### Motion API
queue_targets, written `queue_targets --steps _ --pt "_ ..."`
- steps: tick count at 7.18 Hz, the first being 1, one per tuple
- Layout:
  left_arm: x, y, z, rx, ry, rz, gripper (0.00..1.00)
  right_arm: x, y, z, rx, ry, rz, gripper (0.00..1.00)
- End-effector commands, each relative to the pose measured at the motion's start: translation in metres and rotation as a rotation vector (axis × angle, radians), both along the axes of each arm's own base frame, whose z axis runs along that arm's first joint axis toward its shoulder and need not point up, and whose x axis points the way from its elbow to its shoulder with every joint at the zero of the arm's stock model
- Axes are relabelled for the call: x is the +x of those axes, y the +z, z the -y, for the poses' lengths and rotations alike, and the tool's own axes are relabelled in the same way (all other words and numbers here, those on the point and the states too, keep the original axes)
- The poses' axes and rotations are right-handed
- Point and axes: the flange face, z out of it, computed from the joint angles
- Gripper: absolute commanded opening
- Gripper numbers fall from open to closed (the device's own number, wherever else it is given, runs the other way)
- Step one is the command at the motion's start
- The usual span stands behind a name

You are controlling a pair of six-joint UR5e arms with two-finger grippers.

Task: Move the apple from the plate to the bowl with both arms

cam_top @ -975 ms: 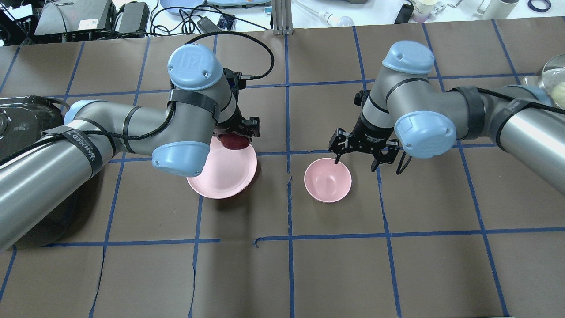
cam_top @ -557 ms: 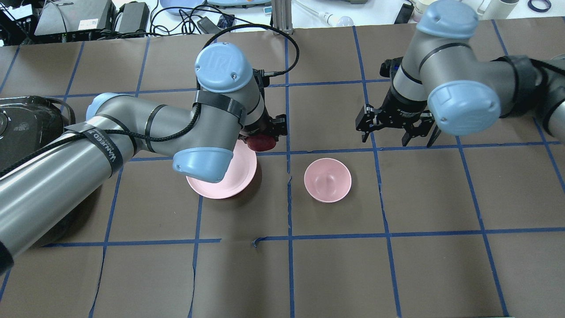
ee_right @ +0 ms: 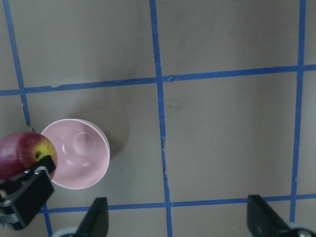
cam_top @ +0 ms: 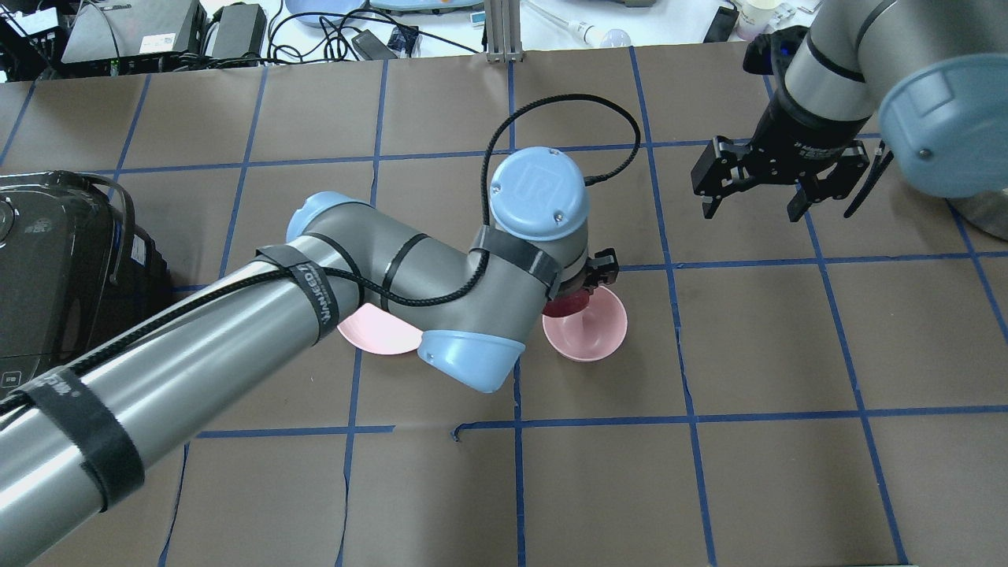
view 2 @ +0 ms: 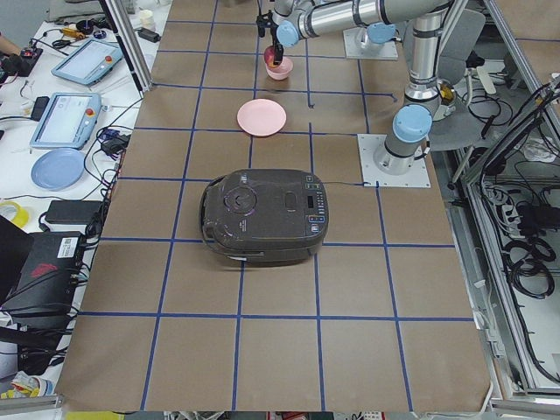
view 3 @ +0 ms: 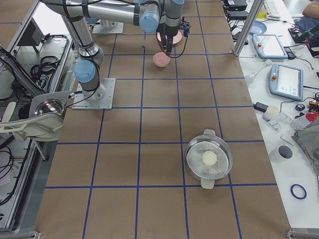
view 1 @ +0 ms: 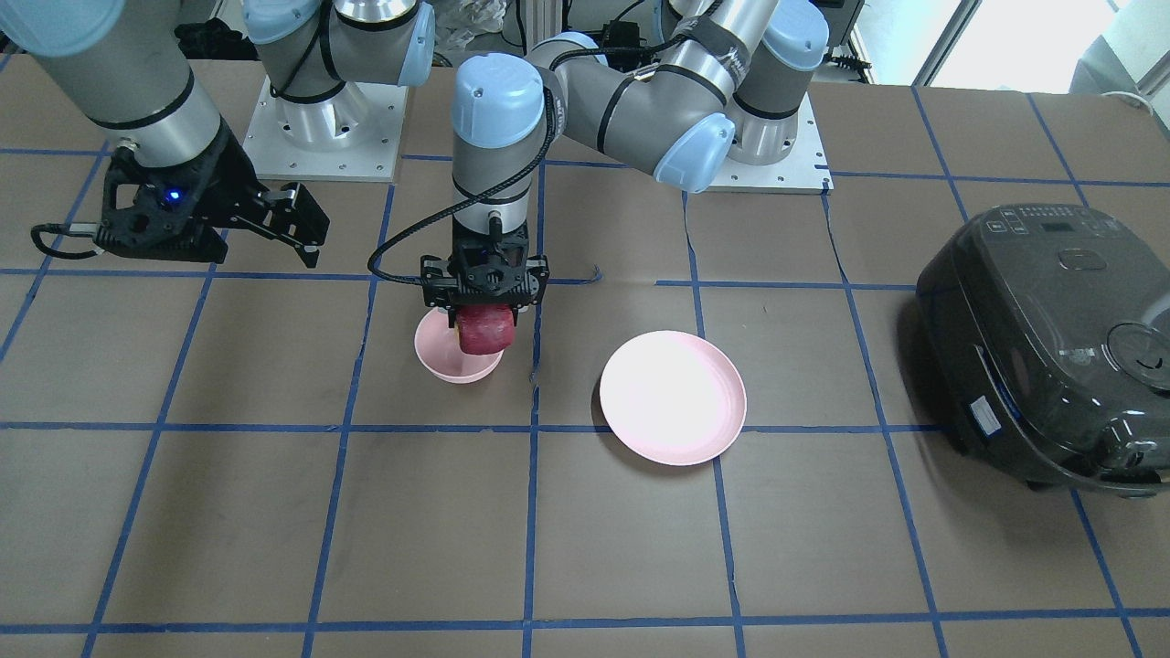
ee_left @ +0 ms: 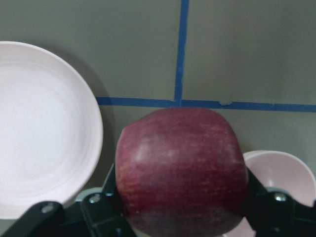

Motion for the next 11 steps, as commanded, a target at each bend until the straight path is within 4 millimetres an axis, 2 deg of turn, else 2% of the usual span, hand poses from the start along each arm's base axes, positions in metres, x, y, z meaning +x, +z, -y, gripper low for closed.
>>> queue_targets --steps 1,2,3,5,6,7,9,10,11 --pt "-0.023 -0.032 -0.009 0.014 0.024 0.001 0.10 -0.008 0.011 0.001 -0.014 -0.028 -0.068 1.00" --pt "-0.030 -0.040 -0.011 0.008 0.015 -0.004 0.14 -0.018 0.012 -0.002 0.005 -0.017 -0.171 1.00" --pt "-0.033 -0.048 -0.013 0.014 0.009 0.000 0.18 -0.018 0.012 -0.004 0.010 -0.015 -0.179 1.00" --pt "-0.034 -0.050 -0.015 0.008 -0.022 0.012 0.65 -0.005 0.024 -0.007 -0.020 -0.007 -0.122 1.00" --pt "-0.032 -0.048 -0.013 -0.005 -0.024 0.028 0.82 0.009 0.034 -0.012 -0.058 -0.009 0.006 1.00" --pt "-0.030 -0.050 -0.016 -0.002 -0.036 0.033 0.89 0.011 0.037 -0.013 -0.065 -0.007 0.024 1.00" --pt "-0.029 -0.040 -0.010 -0.020 -0.031 0.023 0.95 0.007 0.041 -0.016 -0.071 -0.010 -0.019 1.00" --pt "-0.026 -0.024 -0.007 -0.041 -0.032 0.008 0.97 0.007 0.041 -0.016 -0.071 -0.010 -0.019 1.00" --pt "-0.008 -0.003 0.008 -0.082 -0.056 0.014 0.99 0.006 0.042 -0.017 -0.069 -0.017 -0.022 1.00"
